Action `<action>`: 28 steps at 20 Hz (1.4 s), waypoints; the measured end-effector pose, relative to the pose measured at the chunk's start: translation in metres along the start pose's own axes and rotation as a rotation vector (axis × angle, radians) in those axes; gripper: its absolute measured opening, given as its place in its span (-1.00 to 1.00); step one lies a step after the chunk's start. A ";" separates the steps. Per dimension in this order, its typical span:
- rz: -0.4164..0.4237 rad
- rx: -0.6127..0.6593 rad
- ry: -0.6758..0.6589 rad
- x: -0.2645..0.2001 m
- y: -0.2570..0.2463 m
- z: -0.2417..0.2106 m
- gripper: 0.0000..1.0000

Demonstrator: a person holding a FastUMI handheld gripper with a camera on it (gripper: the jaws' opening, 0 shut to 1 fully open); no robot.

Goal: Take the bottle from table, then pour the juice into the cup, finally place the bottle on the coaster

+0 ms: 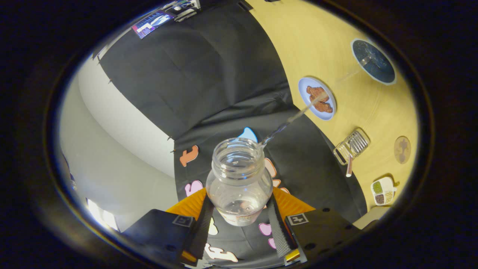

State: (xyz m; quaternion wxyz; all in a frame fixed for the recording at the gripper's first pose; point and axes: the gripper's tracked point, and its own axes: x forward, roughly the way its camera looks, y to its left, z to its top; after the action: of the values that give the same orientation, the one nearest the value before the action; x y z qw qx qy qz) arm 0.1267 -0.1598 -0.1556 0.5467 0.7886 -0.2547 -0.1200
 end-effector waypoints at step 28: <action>0.074 0.075 -0.027 0.010 0.030 -0.015 0.50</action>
State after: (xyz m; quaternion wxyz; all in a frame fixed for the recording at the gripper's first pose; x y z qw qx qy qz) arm 0.1337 -0.1618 -0.1212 0.5173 0.7970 -0.2951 -0.1008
